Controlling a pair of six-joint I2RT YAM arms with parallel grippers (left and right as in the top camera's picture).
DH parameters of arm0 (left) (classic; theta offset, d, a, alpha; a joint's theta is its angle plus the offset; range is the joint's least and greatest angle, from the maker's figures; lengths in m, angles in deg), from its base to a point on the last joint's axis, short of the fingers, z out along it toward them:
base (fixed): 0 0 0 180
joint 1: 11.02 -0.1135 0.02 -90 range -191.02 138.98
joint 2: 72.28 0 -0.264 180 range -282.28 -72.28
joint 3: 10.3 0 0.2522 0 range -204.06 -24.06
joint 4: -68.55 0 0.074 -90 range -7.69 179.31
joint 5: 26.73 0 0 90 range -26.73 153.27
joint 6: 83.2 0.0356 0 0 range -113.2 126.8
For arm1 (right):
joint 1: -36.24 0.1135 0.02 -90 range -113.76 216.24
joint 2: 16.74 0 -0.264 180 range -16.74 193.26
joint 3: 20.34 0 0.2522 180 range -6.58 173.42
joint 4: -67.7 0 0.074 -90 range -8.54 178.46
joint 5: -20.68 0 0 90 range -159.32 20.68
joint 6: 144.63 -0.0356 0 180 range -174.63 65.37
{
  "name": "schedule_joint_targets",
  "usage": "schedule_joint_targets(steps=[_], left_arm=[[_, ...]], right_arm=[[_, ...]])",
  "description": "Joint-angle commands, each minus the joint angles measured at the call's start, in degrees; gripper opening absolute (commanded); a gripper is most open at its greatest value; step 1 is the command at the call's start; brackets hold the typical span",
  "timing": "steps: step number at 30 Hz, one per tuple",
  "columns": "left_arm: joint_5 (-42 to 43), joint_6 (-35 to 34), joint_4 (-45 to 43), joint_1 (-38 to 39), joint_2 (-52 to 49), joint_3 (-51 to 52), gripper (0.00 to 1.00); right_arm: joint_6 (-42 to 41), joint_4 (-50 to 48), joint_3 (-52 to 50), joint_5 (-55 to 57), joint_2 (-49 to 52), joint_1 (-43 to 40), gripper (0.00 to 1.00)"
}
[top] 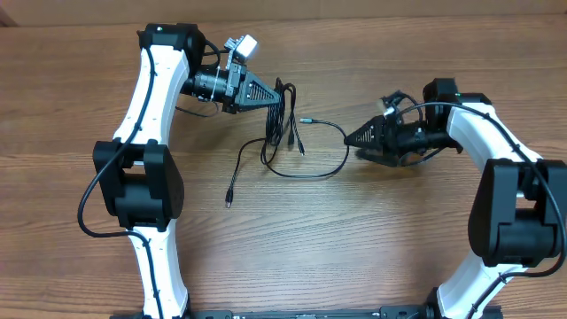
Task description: Untangle cables
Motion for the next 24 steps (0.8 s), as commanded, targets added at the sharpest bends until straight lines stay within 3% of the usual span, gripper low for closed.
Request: schedule_joint_targets(steps=[1, 8, 15, 20, 24], left_arm=[[6.4, 2.8, 1.5, 0.2, -0.1, -0.5, 0.04], [9.0, 1.8, 4.7, 1.5, -0.1, -0.5, 0.04], [12.4, 0.1, 4.7, 3.5, -0.1, -0.5, 0.04], [14.3, -0.2, 4.7, 3.7, -0.1, -0.5, 0.04], [14.3, -0.5, 4.7, 3.6, -0.1, -0.5, 0.04]], right_arm=[[27.1, 1.6, 0.7, -23.1, 0.0, 1.3, 0.72], [25.4, -9.8, 0.7, -23.1, 0.0, 6.9, 0.55], [5.8, -32.4, 0.7, -23.1, 0.0, 10.1, 0.53], [-6.2, -47.5, 0.7, -23.1, 0.0, 12.0, 0.36], [-10.9, -54.8, 0.7, -22.8, 0.0, 13.9, 0.36]])
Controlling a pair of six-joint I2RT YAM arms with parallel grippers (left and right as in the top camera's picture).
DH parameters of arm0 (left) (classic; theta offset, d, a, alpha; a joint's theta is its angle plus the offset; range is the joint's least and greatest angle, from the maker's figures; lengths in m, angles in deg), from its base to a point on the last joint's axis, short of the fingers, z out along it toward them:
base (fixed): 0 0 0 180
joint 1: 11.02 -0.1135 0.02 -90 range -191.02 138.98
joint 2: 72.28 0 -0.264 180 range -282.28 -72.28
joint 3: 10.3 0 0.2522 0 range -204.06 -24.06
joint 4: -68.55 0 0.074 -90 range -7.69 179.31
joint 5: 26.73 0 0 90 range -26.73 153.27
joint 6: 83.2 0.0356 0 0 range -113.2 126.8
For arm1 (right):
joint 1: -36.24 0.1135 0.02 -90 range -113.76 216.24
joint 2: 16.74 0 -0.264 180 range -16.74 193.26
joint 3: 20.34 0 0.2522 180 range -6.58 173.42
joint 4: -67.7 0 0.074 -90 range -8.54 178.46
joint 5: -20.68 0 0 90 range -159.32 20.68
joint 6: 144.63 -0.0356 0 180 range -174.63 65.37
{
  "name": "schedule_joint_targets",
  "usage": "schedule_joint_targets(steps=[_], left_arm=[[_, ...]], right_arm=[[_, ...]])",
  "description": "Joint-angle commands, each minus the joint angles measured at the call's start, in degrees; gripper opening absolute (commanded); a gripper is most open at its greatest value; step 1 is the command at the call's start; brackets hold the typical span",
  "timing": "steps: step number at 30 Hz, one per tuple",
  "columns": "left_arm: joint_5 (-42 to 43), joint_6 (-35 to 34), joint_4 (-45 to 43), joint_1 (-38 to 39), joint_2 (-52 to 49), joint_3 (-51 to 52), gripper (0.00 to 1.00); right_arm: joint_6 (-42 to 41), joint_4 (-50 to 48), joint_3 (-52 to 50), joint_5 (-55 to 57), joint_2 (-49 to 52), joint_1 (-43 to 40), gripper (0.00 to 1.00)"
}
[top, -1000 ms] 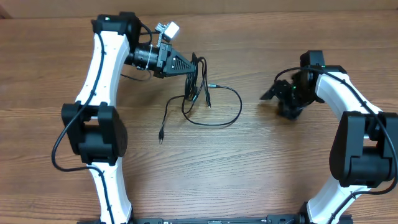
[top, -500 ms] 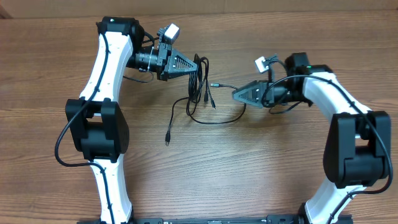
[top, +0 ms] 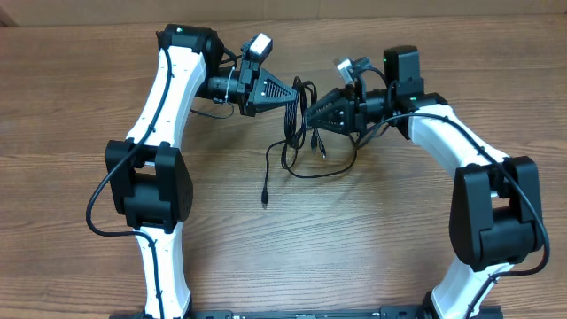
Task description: Untangle cables
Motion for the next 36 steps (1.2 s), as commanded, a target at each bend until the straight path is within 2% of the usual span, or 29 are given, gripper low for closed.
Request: schedule_joint_targets(steps=[1, 15, 24, 27, 36], left_arm=[[3.8, 0.4, 0.2, -0.3, -0.1, -0.5, 0.04], [3.7, 0.4, 0.2, -0.7, -0.1, -0.5, 0.04], [3.8, 0.4, 0.2, -1.1, -0.1, -0.5, 0.04], [3.7, 0.4, 0.2, -1.2, -0.1, -0.5, 0.04], [3.7, -2.5, 0.2, -1.4, -0.1, -0.5, 0.04]], right_arm=[[-7.4, -3.1, 0.5, -1.5, 0.0, 2.2, 0.34], [-7.4, -2.5, 0.5, 1.8, 0.0, 4.5, 0.29], [-7.2, -1.4, 0.5, 1.6, 0.0, 4.3, 0.37], [-7.1, -1.4, 0.5, -0.7, 0.0, 4.3, 0.47], [-6.7, -1.6, 0.5, -0.5, 0.0, 5.0, 0.47]])
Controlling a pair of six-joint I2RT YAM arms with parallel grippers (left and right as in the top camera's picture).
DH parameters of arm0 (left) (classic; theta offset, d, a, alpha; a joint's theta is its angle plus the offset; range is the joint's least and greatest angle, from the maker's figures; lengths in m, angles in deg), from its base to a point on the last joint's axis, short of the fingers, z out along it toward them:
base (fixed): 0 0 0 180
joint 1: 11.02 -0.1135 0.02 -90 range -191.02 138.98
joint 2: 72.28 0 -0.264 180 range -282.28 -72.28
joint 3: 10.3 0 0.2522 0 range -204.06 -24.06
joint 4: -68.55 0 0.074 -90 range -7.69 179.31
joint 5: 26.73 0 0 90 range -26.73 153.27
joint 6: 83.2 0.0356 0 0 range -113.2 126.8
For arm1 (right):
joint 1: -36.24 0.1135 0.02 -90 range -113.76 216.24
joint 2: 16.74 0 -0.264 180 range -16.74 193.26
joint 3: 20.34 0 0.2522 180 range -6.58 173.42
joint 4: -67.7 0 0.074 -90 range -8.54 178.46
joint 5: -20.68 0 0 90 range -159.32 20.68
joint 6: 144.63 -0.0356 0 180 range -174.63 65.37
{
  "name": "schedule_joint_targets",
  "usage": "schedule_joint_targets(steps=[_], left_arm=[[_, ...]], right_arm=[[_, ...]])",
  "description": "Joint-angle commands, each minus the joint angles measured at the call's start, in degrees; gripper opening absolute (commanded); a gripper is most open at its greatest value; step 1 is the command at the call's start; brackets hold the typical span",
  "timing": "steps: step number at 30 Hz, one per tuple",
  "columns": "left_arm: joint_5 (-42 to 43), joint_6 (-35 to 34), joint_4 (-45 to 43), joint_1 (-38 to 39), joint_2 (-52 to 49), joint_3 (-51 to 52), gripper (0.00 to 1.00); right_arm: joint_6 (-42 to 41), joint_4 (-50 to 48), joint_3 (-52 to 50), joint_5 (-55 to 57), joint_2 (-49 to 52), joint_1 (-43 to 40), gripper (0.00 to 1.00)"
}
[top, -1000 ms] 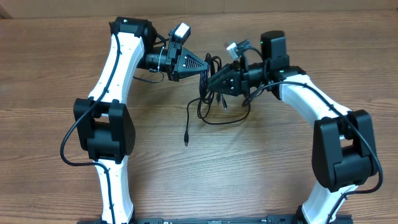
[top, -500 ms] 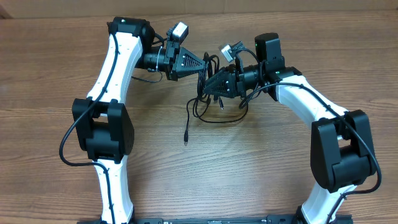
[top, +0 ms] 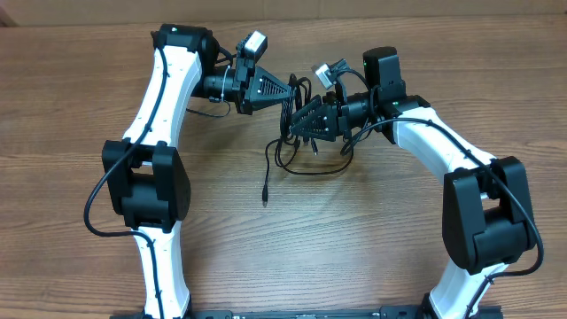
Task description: Untangle cables
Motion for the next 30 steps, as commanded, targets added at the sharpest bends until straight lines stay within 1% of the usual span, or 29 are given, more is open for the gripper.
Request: schedule_joint_targets(steps=[1, 6, 11, 13, 16, 17, 19, 22, 24, 28, 30], left_arm=[[2.8, -2.1, 0.2, -0.4, -0.1, -0.5, 0.04], [2.8, -3.0, 0.2, -0.3, -0.1, -0.5, 0.04], [2.7, -8.1, 0.2, -0.3, -0.1, -0.5, 0.04], [2.7, -9.3, 0.2, -0.3, -0.1, -0.5, 0.04], [2.7, -9.4, 0.2, -0.3, -0.1, -0.5, 0.05], [2.7, -10.3, 0.2, -0.3, -0.1, -0.5, 0.04], [2.7, -12.7, 0.2, -0.2, -0.1, -0.5, 0.04], [2.7, -14.0, 0.2, -0.2, -0.1, -0.5, 0.04], [2.7, -14.0, 0.2, -0.2, -0.1, -0.5, 0.04], [2.7, -14.0, 0.2, 0.2, -0.1, -0.5, 0.04], [2.7, -14.0, 0.2, 0.5, -0.1, -0.5, 0.04]], right_arm=[[0.4, -0.3, 0.5, -1.3, 0.0, 0.7, 0.48], [0.4, -0.3, 0.5, -1.3, 0.0, 0.7, 0.47], [0.4, -0.6, 0.5, -1.3, 0.0, 0.7, 0.47], [0.4, -1.0, 0.5, -1.3, 0.0, 0.7, 0.43], [0.4, -1.0, 0.5, -1.3, 0.0, 0.7, 0.42], [0.4, -1.0, 0.5, -1.3, 0.0, 0.7, 0.40], [0.4, -1.2, 0.5, -1.3, 0.0, 0.7, 0.33], [0.4, -1.4, 0.5, -1.3, 0.0, 0.7, 0.31], [0.4, -1.4, 0.5, -1.3, 0.0, 0.7, 0.32], [0.4, -1.7, 0.5, -1.3, 0.0, 0.8, 0.41], [0.4, -1.9, 0.5, -1.3, 0.0, 1.1, 0.43]])
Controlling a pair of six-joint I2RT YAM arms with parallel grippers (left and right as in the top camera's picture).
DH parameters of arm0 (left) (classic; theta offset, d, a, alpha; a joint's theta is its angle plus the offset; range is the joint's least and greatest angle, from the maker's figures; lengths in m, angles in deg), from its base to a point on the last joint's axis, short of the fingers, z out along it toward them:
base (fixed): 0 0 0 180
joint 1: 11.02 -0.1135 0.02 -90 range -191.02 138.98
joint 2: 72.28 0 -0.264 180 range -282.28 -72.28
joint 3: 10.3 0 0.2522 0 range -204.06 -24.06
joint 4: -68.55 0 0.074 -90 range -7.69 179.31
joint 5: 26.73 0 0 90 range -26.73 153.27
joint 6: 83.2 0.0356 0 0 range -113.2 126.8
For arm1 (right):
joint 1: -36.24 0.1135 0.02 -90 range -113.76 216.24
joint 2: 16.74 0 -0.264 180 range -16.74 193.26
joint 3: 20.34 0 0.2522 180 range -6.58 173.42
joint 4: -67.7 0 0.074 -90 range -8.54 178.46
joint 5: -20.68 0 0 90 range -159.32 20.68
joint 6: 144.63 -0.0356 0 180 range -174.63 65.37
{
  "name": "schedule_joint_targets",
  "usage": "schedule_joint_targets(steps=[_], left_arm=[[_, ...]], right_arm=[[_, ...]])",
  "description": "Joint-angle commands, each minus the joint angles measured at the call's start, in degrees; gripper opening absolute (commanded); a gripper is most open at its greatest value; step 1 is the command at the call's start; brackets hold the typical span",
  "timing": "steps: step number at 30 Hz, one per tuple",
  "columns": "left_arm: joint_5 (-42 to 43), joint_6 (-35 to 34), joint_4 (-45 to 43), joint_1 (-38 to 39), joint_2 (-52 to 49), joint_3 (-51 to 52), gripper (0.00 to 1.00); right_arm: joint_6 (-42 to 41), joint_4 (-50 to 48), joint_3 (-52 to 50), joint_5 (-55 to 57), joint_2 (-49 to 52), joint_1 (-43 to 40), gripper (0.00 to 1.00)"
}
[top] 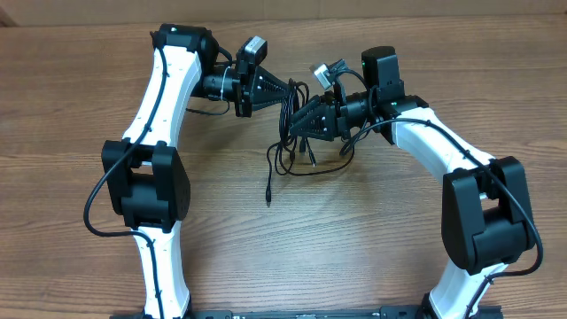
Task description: Untangle cables
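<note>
A tangle of thin black cables (294,142) hangs between the two arms at the back middle of the table. Its loops lie on the wood below, and one plug end (267,202) trails toward the front. My left gripper (288,89) reaches in from the left, shut on the top of the bundle. From the right, my right gripper (299,125) comes in just below it. Its fingers come to a point among the strands and look shut on them. A loop (347,156) sags under the right gripper.
The wooden table (372,248) stretches toward the front. The two arm bases stand at the front left and front right. The table's far edge runs close behind the grippers.
The left gripper has turned a little at the wrist and the bundle hangs slightly lower. The loose plug ends have dropped a bit, and the right gripper stays at the strands.
At first the left gripper held the bundle at the back left while the right gripper was off to the right by the loop's end. Both then moved toward the middle, tips nearly meeting. The right gripper went into the strands below the left one and stays there now.
</note>
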Motion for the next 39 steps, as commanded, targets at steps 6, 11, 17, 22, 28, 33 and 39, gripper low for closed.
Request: schedule_joint_targets(steps=[6, 11, 17, 22, 28, 33, 39], left_arm=[[2.3, -1.0, -0.5, 0.7, -0.1, -0.5, 0.04], [2.2, -1.0, -1.0, 0.8, -0.1, -0.5, 0.04], [-4.3, -1.0, -2.4, 0.8, -0.1, -0.5, 0.04], [-14.9, -1.0, -5.7, 0.8, -0.1, -0.5, 0.04], [-26.1, -1.0, -6.9, 0.8, -0.1, -0.5, 0.33], [-28.9, 0.8, -6.9, 0.7, -0.1, -0.5, 0.59], [-33.7, 2.5, -6.9, 1.0, -0.1, -0.5, 0.69]], right_arm=[[0.1, -1.7, 0.5, -0.9, 0.0, 2.2, 0.47], [-0.2, -2.9, 0.5, -0.9, 0.0, 2.4, 0.19], [-0.4, -3.0, 0.5, -0.9, 0.0, 1.5, 0.04], [-3.5, -3.0, 0.5, -0.9, 0.0, 0.2, 0.04], [-7.9, -1.2, 0.5, 6.4, 0.0, -0.2, 0.04], [-12.0, 0.5, 0.5, 13.8, 0.0, -0.2, 0.04], [-22.0, 0.5, 0.5, 21.2, 0.0, -0.2, 0.04]])
